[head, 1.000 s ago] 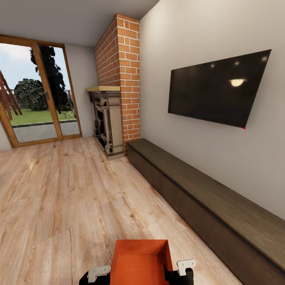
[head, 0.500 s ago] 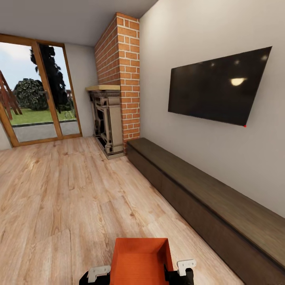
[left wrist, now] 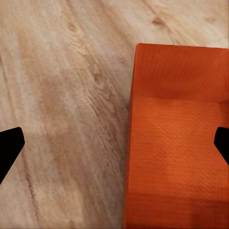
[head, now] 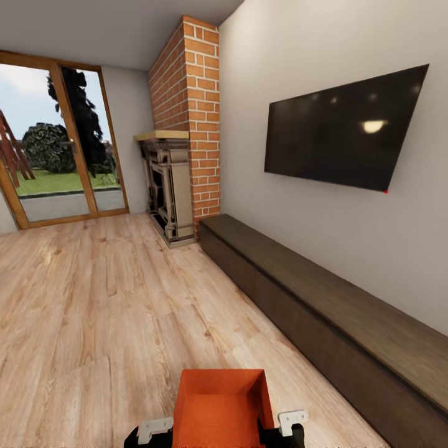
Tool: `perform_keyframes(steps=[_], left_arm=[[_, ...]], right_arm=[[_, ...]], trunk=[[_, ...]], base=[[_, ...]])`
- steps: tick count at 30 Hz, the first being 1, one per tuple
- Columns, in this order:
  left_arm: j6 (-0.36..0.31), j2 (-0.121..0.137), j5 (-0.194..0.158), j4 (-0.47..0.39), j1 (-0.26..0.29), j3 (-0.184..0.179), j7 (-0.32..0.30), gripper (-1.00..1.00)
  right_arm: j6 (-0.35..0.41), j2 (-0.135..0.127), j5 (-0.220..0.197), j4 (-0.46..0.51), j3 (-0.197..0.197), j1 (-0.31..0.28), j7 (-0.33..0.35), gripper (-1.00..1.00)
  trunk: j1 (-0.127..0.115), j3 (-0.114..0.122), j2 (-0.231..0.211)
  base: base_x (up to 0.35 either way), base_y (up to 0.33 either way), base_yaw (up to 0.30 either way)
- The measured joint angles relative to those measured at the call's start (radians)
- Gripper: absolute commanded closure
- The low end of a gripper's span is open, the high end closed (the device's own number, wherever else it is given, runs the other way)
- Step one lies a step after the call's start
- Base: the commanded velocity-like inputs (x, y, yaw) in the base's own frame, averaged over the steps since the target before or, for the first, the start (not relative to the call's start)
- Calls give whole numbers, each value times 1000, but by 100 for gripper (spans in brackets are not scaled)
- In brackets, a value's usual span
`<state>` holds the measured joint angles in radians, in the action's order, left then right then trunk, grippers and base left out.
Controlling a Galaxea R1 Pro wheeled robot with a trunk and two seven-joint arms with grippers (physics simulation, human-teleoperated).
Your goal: Move the two storage containers from the living room to the garage. In the garage, place one container on the floor and stack the other container on top of it (either order is fine).
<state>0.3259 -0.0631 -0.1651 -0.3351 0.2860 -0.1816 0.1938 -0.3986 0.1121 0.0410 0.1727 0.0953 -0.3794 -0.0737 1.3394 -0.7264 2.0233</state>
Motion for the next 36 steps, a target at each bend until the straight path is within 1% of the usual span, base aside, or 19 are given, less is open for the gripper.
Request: perform_keyframes(steps=[3,20,23,26,28,32,36], left_arm=[[0,0,0,0,0,0,0,-100],[0,0,0,0,0,0,0,-100],[0,1,0,0,0,1,0,-100],[0,1,0,0,0,1,0,-100],[0,1,0,0,0,1,0,-100],[0,1,0,0,0,1,0,-100],[0,1,0,0,0,2,0,-100]], right_arm=[[0,0,1,0,2,1,0,-100],[0,0,0,0,-3,1,4,-100],[0,-1,-1,0,-4,1,21,-100],[3,-4,-3,0,-3,1,53,-100],[6,-10,-5,1,-4,0,90,-100],[7,-15,-6,1,-4,0,110,-100],[7,-17,-6,1,-3,0,114,-100]], trunk=[[12,-9,21],[12,-9,21],[12,-9,21],[12,-9,21],[12,-9,21],[12,-9,21],[12,-9,21]], base=[[0,0,0],[0,0,0],[0,0,0],[0,0,0],[0,0,0],[0,0,0],[0,0,0]])
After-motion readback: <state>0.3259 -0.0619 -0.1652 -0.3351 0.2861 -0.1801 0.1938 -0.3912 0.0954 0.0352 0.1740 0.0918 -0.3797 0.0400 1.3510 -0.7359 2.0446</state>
